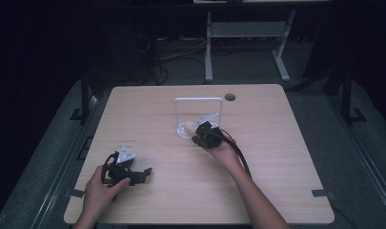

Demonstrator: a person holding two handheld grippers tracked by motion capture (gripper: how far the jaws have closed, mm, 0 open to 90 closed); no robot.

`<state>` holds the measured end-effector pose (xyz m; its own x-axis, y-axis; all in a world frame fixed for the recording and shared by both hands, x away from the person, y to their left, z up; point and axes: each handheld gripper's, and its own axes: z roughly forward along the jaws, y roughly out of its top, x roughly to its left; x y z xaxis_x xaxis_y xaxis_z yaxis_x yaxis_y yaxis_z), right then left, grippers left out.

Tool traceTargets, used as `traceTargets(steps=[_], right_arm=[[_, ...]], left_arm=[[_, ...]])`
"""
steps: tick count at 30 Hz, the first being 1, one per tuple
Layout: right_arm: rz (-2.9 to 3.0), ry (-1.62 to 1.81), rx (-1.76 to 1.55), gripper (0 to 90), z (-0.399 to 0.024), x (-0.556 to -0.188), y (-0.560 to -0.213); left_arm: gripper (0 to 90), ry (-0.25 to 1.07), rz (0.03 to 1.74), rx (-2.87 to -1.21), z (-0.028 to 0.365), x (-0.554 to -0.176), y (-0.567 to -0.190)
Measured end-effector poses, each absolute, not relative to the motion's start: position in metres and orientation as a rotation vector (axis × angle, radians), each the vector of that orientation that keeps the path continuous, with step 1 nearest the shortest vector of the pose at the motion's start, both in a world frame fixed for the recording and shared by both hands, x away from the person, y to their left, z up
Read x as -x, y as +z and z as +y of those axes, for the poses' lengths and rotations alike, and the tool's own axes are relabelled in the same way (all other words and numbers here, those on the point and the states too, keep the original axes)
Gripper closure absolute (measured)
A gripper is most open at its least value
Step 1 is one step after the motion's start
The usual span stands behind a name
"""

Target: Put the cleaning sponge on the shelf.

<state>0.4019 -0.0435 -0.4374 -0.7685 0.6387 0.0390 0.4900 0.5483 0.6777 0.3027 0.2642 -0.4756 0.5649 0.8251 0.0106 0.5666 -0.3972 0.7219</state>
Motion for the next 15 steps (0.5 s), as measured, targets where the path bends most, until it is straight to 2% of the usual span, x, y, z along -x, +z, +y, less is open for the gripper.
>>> traceTargets(steps=[15], right_arm=[[2.564, 0.971, -1.009, 89.8, -0.057, -0.411, -0.452]], left_arm=[[12.6, 0.486, 1.110, -2.115, 0.264, -0.303, -0.476]])
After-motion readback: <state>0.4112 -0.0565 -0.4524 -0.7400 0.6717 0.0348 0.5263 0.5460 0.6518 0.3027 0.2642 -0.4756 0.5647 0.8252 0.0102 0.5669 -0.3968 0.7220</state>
